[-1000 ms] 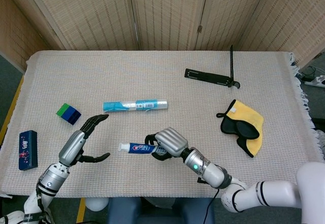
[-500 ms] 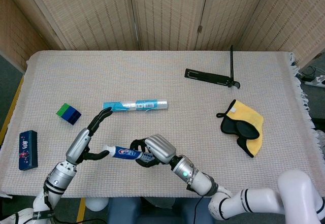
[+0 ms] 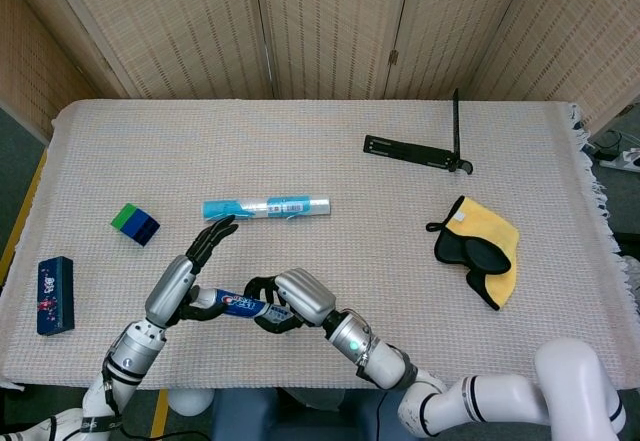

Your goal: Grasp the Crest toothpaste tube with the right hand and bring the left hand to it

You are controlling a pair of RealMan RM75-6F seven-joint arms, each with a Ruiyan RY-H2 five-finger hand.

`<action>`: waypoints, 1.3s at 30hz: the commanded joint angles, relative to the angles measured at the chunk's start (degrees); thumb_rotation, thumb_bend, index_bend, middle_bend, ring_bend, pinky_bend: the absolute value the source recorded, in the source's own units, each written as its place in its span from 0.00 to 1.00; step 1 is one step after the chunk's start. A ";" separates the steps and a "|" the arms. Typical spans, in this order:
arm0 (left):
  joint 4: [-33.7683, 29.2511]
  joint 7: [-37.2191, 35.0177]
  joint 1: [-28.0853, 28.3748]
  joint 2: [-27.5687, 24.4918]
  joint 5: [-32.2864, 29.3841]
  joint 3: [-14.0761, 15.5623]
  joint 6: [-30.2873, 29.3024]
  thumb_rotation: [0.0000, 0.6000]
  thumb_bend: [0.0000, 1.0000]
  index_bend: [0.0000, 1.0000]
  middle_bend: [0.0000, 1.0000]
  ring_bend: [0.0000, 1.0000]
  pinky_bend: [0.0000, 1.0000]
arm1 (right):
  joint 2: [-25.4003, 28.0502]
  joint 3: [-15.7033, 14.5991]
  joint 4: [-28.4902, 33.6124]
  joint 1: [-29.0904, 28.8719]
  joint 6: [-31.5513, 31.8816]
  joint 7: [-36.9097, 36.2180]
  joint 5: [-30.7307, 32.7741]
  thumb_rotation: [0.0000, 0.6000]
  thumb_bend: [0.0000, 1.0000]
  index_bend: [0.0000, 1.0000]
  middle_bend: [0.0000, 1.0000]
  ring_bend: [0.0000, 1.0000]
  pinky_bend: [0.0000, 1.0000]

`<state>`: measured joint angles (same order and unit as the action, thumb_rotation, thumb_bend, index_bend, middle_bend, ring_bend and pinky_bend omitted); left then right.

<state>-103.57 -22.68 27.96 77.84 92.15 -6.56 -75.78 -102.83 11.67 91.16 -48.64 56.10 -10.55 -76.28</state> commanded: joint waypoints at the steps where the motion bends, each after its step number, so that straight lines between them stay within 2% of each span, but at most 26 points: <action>1: 0.88 2.43 0.00 1.89 0.27 0.07 -0.62 0.17 0.11 0.00 0.00 0.00 0.00 | -0.61 0.51 0.14 -0.03 -0.30 0.24 0.61 1.00 0.55 0.83 0.69 0.70 0.61; 15: 1.37 1.32 0.32 4.96 -0.41 -0.09 -0.92 0.15 0.11 0.00 0.00 0.00 0.00 | -4.20 1.50 -1.30 0.79 1.29 -1.01 -0.29 1.00 0.58 0.83 0.69 0.70 0.61; 20: 1.56 1.70 0.34 5.14 -0.89 -0.31 -0.90 0.15 0.11 0.00 0.00 0.00 0.00 | -3.86 1.24 -1.40 0.98 0.90 -0.72 -0.64 1.00 0.58 0.83 0.69 0.70 0.61; 23: 1.76 1.91 0.14 4.56 -1.08 -0.64 -1.37 0.15 0.11 0.00 0.00 0.00 0.00 | -1.59 0.34 -0.87 0.89 -1.16 0.96 -0.16 1.00 0.58 0.83 0.69 0.70 0.61; 27: 2.25 2.58 -0.39 2.80 -1.16 -0.72 -1.95 0.15 0.11 0.00 0.00 0.00 0.00 | 3.90 -0.53 0.66 0.17 -5.47 6.44 2.58 1.00 0.58 0.83 0.69 0.70 0.61; 31: 2.92 4.11 -1.06 0.68 -1.61 -0.16 -1.77 0.15 0.11 0.00 0.00 0.00 0.00 | 9.02 -1.62 1.07 -0.80 -8.10 16.04 6.33 1.00 0.58 0.83 0.67 0.68 0.61; 33: 3.55 5.56 -1.40 0.01 -1.82 0.15 -1.72 0.15 0.11 0.00 0.00 0.00 0.00 | 10.78 -2.26 1.22 -1.29 -9.04 20.67 8.96 1.00 0.58 0.78 0.64 0.65 0.59; 36: 4.18 7.40 -1.80 -0.69 -2.45 0.43 -1.47 0.15 0.11 0.00 0.00 0.00 0.00 | 11.38 -2.86 0.48 -1.85 -8.54 26.34 11.67 1.00 0.58 0.71 0.60 0.62 0.56; 39: 4.43 8.98 -2.01 -1.59 -3.37 0.72 -0.64 0.15 0.11 0.01 0.00 0.00 0.00 | 10.98 -3.48 -0.66 -2.29 -8.21 30.07 13.54 1.00 0.58 0.68 0.57 0.60 0.54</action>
<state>-99.34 -14.31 26.15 76.74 89.27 -6.06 -76.85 -92.71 9.17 91.37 -50.14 48.18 16.03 -65.35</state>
